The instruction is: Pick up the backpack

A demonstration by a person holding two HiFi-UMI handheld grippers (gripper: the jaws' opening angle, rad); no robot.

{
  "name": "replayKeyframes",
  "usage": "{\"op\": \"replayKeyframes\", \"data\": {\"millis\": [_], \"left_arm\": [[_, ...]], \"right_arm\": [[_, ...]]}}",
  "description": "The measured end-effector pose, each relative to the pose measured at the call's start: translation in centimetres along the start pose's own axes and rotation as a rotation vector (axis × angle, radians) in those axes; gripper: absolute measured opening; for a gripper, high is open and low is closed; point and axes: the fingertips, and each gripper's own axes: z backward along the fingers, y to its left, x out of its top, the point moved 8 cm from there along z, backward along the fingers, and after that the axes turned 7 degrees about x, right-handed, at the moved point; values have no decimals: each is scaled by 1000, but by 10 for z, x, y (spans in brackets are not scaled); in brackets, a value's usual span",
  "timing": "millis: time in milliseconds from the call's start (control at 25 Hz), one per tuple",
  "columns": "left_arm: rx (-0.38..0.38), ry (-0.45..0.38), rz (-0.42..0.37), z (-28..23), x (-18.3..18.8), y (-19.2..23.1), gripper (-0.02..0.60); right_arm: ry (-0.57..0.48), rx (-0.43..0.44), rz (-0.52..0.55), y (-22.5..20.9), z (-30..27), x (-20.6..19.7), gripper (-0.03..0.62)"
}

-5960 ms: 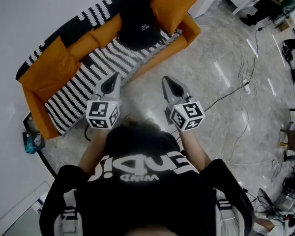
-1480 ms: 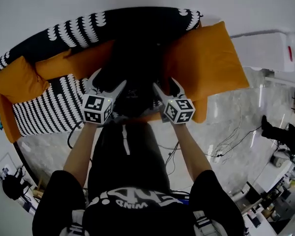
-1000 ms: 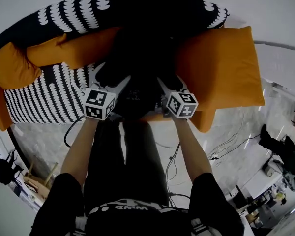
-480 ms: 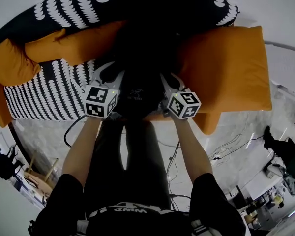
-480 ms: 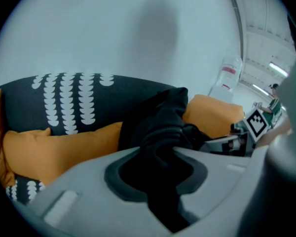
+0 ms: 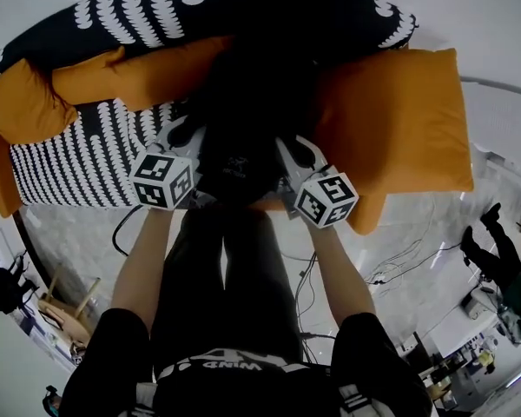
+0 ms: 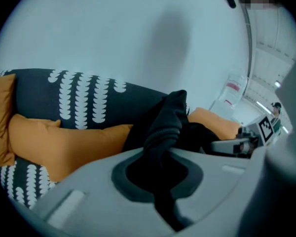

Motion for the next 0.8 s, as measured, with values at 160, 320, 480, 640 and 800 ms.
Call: {"op": "replayKeyframes", "data": {"millis": [160,320,480,640,800], "left_arm": [[-34,-30,-4,27,12,-15,9],[-12,-39,38,54,23,-25,9],[-27,-73,52,81,38,-38,8],[-38,-117,53,118,68,-53,8],[-51,-145,32,165,104,-75,8]], "right_arm": [[9,25,44,27,16,13,25],[22,28,51,43,32,27,23],[-4,24,33,56,54,38,23],[-21,25,67,88,73,67,23],[-32,38,85,128,100,103,23]]}}
